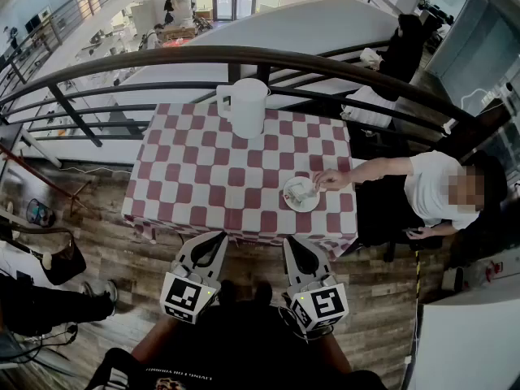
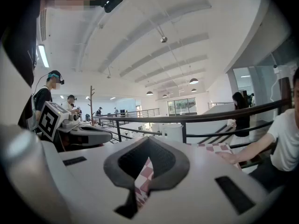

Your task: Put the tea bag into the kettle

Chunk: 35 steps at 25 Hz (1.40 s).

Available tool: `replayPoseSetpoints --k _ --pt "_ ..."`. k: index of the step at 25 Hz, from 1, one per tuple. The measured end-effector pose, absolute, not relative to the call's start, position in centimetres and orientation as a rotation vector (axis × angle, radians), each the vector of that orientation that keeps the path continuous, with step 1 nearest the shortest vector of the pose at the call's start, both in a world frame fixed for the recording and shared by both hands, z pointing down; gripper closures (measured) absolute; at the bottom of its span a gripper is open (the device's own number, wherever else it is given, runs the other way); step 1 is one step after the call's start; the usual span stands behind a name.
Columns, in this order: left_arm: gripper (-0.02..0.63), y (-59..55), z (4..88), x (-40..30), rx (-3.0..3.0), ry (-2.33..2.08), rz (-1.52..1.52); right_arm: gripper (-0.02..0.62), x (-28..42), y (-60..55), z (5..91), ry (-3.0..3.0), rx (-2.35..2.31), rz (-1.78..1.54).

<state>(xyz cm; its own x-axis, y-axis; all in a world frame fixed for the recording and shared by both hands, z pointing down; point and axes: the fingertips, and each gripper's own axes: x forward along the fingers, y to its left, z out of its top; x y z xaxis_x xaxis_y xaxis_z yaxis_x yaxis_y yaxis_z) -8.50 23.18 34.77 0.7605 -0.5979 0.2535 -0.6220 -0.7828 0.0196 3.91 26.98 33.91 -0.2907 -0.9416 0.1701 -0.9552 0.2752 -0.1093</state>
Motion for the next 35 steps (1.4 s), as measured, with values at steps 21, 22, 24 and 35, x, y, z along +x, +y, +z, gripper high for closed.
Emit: replayPoseSetpoints --k 21,22,24,35 --pt "0.607 22.2 34.9 -10.3 2.849 -0.981 0.356 0.581 2.8 25.8 33.2 -2.469 1.9 0.301" --pt "0.607 22.1 34.9 -10.6 2.848 -0.98 0.355 0.581 2.6 25.7 33.3 -2.465 1.903 0.306" --pt "0.607 21.8 35.0 -11.0 2.849 -0.977 0.355 0.581 2.3 25.4 33.6 -2.456 1.911 0.314" --pt "0.607 20.0 35.1 -13.7 2.868 -0.941 0.342 0.581 0.3 23.8 34.0 -2.394 1.976 0.321"
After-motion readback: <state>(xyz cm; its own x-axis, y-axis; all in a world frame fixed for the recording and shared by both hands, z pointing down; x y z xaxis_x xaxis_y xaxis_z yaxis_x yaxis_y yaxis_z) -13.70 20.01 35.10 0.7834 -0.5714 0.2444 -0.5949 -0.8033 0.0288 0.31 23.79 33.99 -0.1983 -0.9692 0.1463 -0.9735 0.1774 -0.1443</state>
